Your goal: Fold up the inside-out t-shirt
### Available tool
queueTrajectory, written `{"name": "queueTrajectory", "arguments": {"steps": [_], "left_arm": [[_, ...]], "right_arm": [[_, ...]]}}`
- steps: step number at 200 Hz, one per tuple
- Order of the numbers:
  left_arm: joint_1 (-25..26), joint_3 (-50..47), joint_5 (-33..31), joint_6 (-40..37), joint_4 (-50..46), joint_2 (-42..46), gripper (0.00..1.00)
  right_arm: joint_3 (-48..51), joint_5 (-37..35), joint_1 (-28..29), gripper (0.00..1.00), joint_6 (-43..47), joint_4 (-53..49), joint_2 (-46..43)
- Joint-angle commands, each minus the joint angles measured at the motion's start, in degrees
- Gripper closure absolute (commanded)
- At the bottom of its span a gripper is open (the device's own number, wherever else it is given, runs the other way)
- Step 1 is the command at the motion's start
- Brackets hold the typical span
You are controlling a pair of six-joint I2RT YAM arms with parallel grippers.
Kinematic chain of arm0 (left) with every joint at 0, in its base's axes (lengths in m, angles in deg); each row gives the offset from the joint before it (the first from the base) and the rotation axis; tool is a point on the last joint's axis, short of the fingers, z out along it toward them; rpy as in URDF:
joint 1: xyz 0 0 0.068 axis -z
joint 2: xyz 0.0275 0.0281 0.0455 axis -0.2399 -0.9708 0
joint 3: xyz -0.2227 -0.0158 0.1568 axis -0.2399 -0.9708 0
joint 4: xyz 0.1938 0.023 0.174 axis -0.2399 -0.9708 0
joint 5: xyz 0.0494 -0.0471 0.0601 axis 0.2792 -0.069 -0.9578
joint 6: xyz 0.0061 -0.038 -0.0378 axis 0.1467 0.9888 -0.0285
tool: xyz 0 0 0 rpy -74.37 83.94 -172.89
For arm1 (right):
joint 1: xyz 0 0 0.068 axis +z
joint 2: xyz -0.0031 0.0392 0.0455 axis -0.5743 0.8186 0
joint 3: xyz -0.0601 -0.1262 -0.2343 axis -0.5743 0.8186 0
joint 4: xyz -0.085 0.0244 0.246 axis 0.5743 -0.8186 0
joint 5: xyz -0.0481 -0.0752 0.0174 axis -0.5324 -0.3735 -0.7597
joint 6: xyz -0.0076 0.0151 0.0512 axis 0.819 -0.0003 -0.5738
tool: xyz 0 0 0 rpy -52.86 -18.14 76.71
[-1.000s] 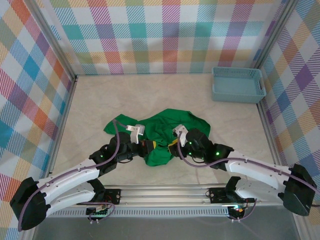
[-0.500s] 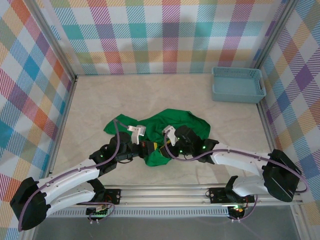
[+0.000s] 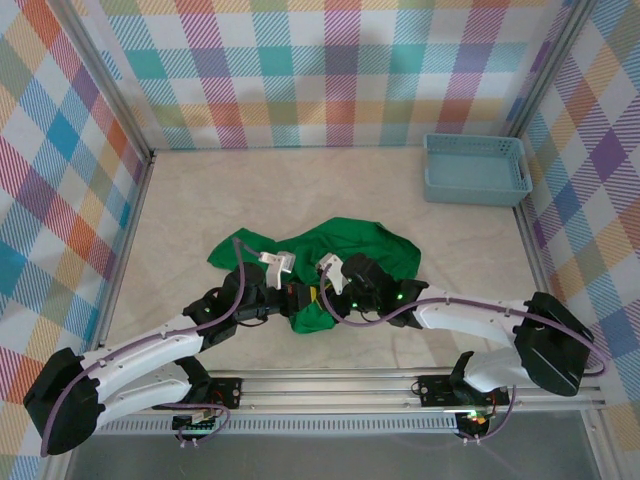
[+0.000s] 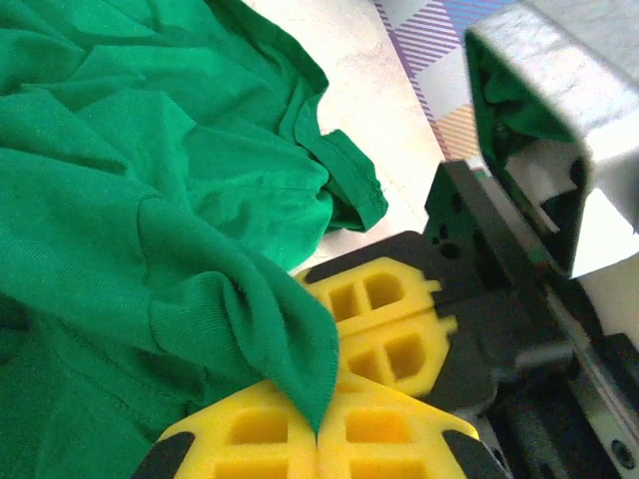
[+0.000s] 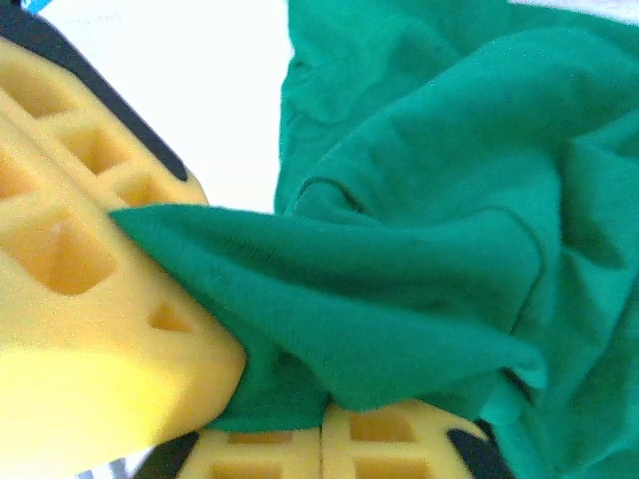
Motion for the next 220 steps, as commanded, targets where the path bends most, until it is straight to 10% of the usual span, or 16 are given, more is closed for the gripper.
{"name": "queueTrajectory", "arguments": {"steps": [1,118,172,220], "left_arm": [[-0.3,1.6,-2.1,-1.1,-1.7,1.4,1.00],[0.1,6.0,-8.4,-5.4,-10.6,-2.5,0.65],[11.3,5.8,-12.2,-11.7,-9.3,-5.7,0.34],[13.4,9.1,-23.9,-9.9,-10.6,-14.7,0.38]], "right_arm": [[-0.8,-5.6,0.3,1.00,0.6,-0.9,-4.7],[3.1,-11.2,0.3,1.00,-6.2,-15.1,-14.0],[1.5,-11.2,0.3,1.00,-13.6,-17.1,-16.4],[1.2,-6.2,0.2,1.00,-17.2,-13.6,-12.8]]}}
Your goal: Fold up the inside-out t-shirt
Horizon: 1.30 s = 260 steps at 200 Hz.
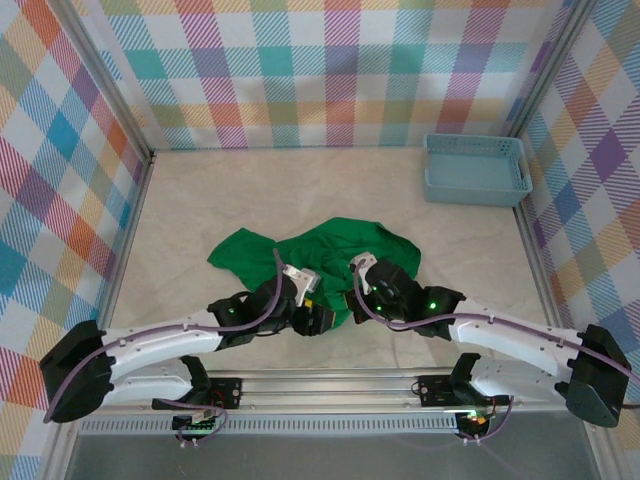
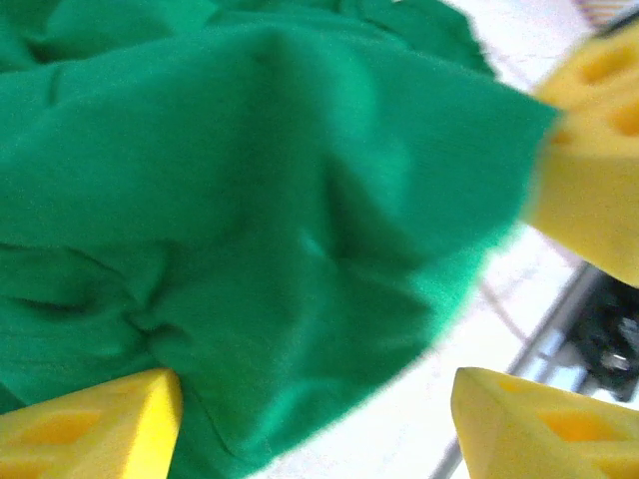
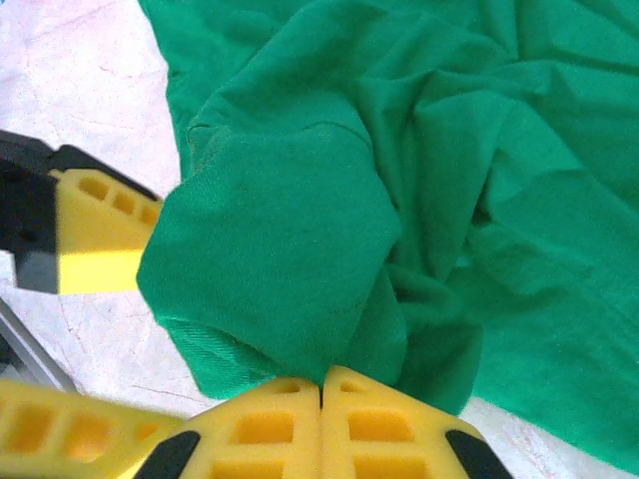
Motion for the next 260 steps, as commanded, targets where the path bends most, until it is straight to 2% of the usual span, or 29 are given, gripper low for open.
{"name": "queueTrajectory", "arguments": {"steps": [1,19,42,51,67,87,120,169,189,208,236,260], "left_arm": [[0.9,3.6,-9.0,0.2,-1.3,-4.1,0.39],[0.9,3.3,-11.9,1.7,0.1,-5.9,0.62],[0.8,2.6,-10.4,1.3,2.0,-6.8,0.83],[0.8,2.4,-9.3,1.0,2.0,-6.9,0.90],[0.9,1.5,-8.4,0.8,2.1,-6.3,0.96],[0.9,0.8,-8.1,0.9,2.0,-5.2,0.99],[0.8,0.8,-8.9,1.1,1.1,-4.8,1.00],[0.8,2.0,-9.7,1.2,0.5,-5.9,1.00],[0.8,2.7,-9.8,0.9,0.2,-6.3,1.00],[0.8,2.8,-9.4,0.8,0.3,-6.4,1.00],[0.8,2.9,-9.8,0.7,-0.1,-6.4,1.00],[0.8,3.2,-12.3,0.9,-2.0,-6.0,1.00]], "right_arm": [[-1.4,3.2,-0.1,1.00,-3.7,2.4,1.7],[-1.5,4.1,-0.1,1.00,-4.0,2.9,2.6],[-2.2,3.2,-0.3,0.80,-2.1,1.3,2.2],[-2.8,3.3,-0.8,0.76,-0.5,0.4,2.4],[-3.5,4.5,-1.8,0.70,2.2,-0.5,3.1],[-3.8,7.6,-3.1,0.66,6.2,-0.2,4.3],[-3.6,10.2,-3.5,0.66,11.9,-0.5,6.4],[0.8,14.3,-3.5,0.57,15.2,2.8,2.4],[1.3,13.0,-3.5,0.55,15.4,3.5,3.7],[0.7,8.6,-3.5,0.53,15.0,3.0,6.5],[-0.5,6.2,-3.5,0.61,15.2,3.6,8.1],[-2.5,5.4,-3.5,0.77,15.7,1.1,6.7]]}}
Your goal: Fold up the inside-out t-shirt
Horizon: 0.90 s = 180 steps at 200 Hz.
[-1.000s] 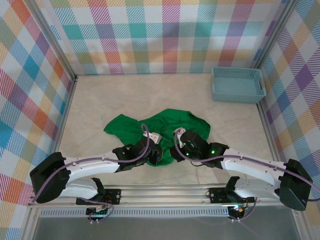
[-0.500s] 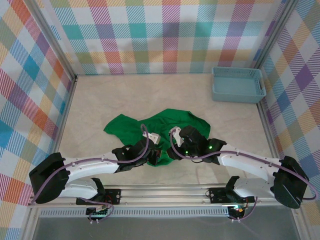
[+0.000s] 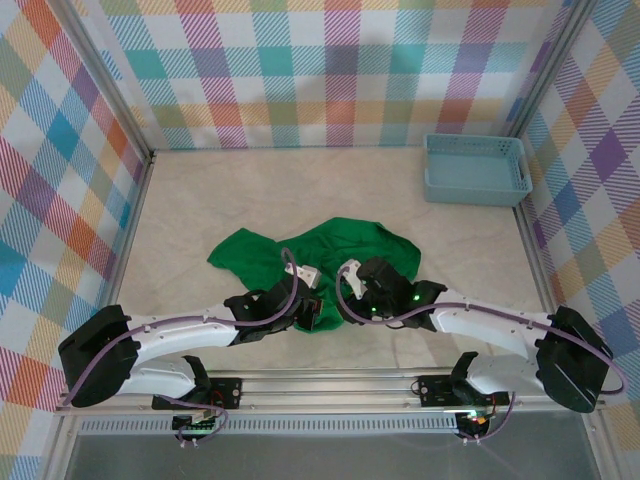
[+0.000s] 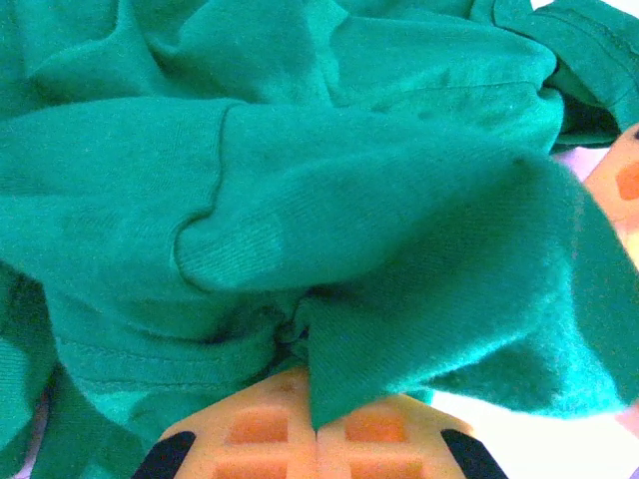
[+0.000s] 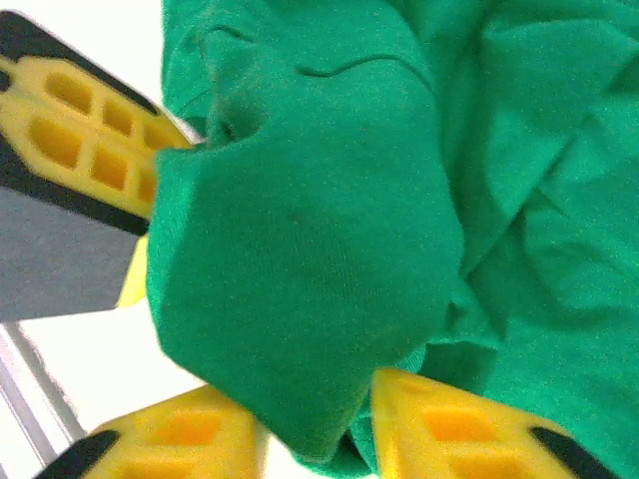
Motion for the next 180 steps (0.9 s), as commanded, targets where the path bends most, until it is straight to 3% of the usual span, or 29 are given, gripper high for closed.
{"name": "queueTrajectory", "arguments": {"steps": [1,34,112,131,159,180], "left_arm": [[0.3,1.7,-3.3,-0.3,-2.3,0.1,1.00],[0.2,3.2,-9.0,-0.7,-6.4,0.8,1.00],[0.2,4.7,-11.6,-1.5,-8.6,0.6,1.00],[0.1,5.2,-14.1,-1.5,-10.6,0.8,1.00],[0.2,5.5,-9.4,-3.3,-7.8,0.5,1.00],[0.5,6.9,-7.4,-4.1,-6.5,-0.3,1.00]], "right_arm": [[-2.9,-1.7,-0.1,0.77,1.3,-1.0,-1.4],[-6.5,-2.6,0.0,0.91,2.3,-8.3,-5.3],[-9.8,-5.1,0.0,0.99,0.9,-15.6,-6.8],[-14.6,-1.7,0.1,1.00,0.1,-21.4,-7.2],[-18.8,4.6,2.0,1.00,-2.0,-23.0,-11.8],[-16.8,0.4,2.0,1.00,-4.2,-21.4,-14.2]]}}
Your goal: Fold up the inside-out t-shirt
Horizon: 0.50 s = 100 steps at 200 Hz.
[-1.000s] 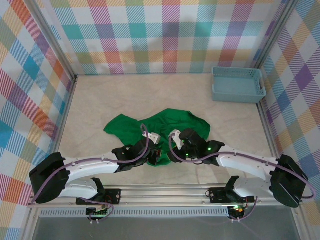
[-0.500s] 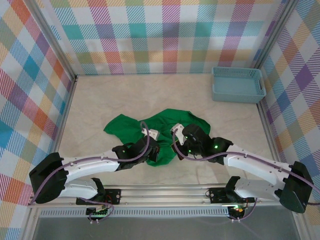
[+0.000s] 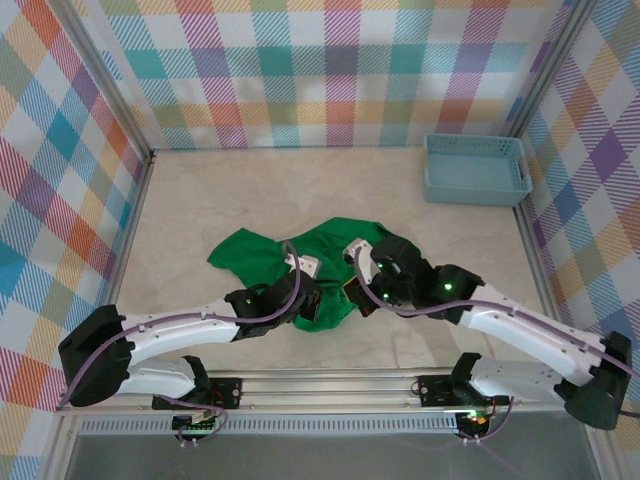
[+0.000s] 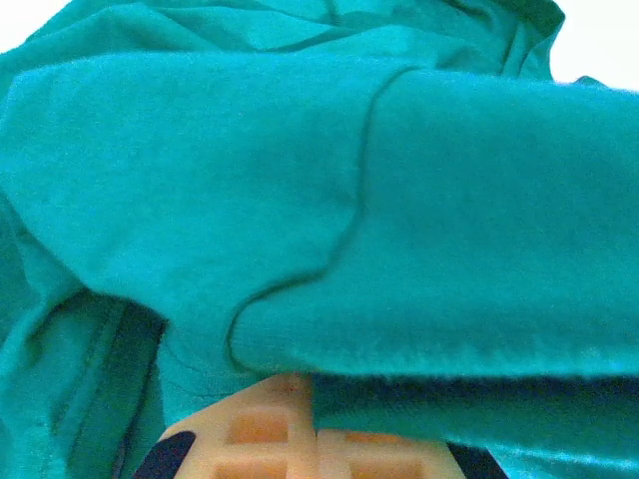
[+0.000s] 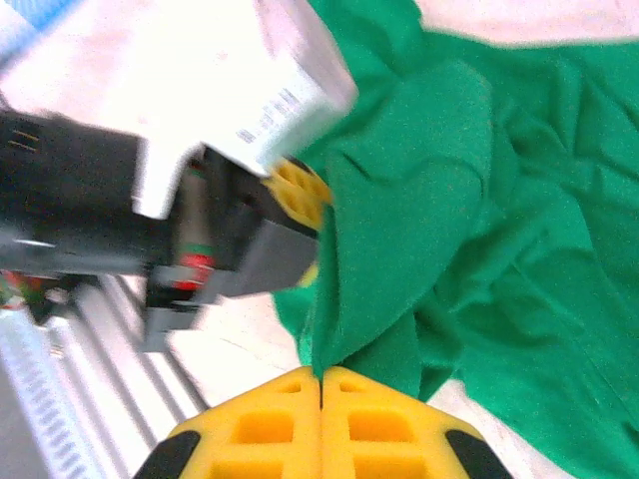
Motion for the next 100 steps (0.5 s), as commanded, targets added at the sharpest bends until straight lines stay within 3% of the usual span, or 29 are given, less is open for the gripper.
{"name": "queueTrajectory", "arguments": {"steps": [1,17,55,100], "left_arm": [[0.0,1.6,0.8,-2.2,-1.7,-0.4,1.00],[0.3,2.4,1.9,-2.7,-1.1,-0.8,1.00],[0.3,0.7,2.5,-2.2,-0.9,1.1,1.00],[0.4,0.1,2.7,-3.2,-3.1,1.4,1.00]], "right_arm": [[0.3,-1.1,0.4,1.00,-3.5,-1.8,-4.0],[2.1,-8.7,0.2,1.00,-6.3,-1.2,-2.6],[4.5,-8.5,0.3,1.00,-7.2,2.4,3.0],[-1.7,-14.7,-2.5,1.00,-2.4,-8.9,0.0]]}}
